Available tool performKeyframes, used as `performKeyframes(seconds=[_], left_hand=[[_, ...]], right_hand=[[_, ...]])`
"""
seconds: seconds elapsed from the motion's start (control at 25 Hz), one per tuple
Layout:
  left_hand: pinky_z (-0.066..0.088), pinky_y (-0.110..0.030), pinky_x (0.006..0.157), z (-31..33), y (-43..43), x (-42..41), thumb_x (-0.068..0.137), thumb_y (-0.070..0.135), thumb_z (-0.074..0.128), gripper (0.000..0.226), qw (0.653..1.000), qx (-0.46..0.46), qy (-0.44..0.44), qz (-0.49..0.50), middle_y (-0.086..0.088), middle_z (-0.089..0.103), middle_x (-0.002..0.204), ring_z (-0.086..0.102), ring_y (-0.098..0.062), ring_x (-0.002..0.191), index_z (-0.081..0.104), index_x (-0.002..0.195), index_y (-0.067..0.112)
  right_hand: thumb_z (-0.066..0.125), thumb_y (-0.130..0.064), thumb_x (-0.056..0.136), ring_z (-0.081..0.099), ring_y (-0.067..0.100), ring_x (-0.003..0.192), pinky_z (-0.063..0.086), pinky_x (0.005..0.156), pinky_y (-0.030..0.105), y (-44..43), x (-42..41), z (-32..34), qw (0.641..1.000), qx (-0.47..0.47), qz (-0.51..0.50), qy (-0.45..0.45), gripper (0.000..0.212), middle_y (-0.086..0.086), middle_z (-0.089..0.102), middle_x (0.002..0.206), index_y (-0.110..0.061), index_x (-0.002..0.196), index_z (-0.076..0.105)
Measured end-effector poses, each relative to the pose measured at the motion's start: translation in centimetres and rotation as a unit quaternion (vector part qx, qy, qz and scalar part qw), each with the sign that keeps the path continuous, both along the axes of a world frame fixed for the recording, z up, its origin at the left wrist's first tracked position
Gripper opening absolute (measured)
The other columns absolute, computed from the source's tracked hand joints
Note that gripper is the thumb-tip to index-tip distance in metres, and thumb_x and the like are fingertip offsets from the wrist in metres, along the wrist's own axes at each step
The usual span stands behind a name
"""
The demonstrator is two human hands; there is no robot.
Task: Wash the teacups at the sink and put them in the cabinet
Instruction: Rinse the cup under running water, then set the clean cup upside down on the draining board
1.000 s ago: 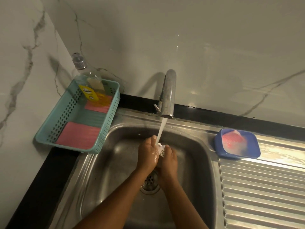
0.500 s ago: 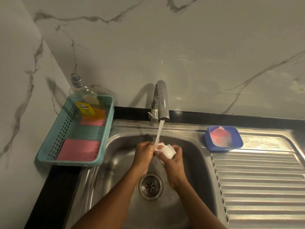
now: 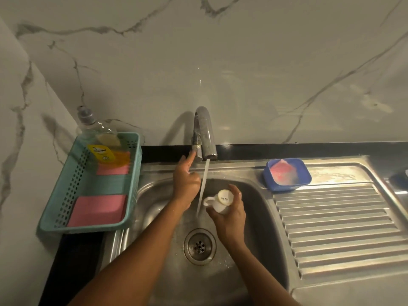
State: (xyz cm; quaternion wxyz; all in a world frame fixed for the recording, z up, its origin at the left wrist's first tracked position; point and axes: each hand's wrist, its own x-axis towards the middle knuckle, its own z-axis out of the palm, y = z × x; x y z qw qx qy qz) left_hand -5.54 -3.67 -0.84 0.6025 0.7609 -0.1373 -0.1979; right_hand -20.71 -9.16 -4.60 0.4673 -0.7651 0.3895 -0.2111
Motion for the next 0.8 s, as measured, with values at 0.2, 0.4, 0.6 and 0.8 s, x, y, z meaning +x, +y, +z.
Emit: performKeyframes(seconds=[0.2,0.4,0.6,0.8], left_hand=[[0.038,-0.024,0.103,0.9,0.7,-1.5,0.1,0.011,0.058,0.04,0.993,0.089,-0.074,0.038,-0.011,0.048,0.153,0.045,-0.026,0.141,0.059,0.14,0.014],[0.043,-0.029,0.067,-0.5,3.6,-10.2,0.097,0.036,0.062,0.025,0.964,0.152,0.137,0.171,-0.009,0.074,0.1,0.067,-0.023,0.086,0.069,0.086,0.015],[0.061,-0.042,0.079,0.6,3.8,-16.9,0.094,0.062,0.045,0.052,0.929,-0.009,0.363,0.074,-0.012,0.077,0.101,0.074,-0.028,0.092,0.073,0.101,0.018],[0.062,-0.05,0.072,8.4,6.4,-15.8,0.104,0.047,0.046,0.044,0.935,0.085,0.324,-0.118,-0.021,0.074,0.107,0.074,-0.037,0.093,0.067,0.116,0.01]], right_hand=[[0.092,-0.03,0.065,0.062,0.017,0.101,0.056,0.082,0.033,0.5,-1.6,0.7,0.988,0.122,-0.092,-0.012,0.065,-0.002,0.061,0.111,-0.033,0.117,0.052],[0.095,-0.03,0.063,0.065,0.018,0.088,0.058,0.076,0.037,1.4,-4.0,2.0,0.965,0.221,-0.144,-0.009,0.069,0.001,0.06,0.1,-0.018,0.109,0.044],[0.076,-0.049,0.073,0.071,0.017,0.089,0.062,0.079,0.042,4.6,-6.3,2.8,0.961,0.265,-0.074,0.002,0.05,0.005,0.071,0.105,-0.025,0.112,0.055],[0.081,-0.039,0.072,0.073,0.021,0.09,0.062,0.067,0.037,1.7,-8.3,9.4,0.949,0.261,0.167,0.065,0.058,0.007,0.07,0.106,-0.023,0.119,0.051]])
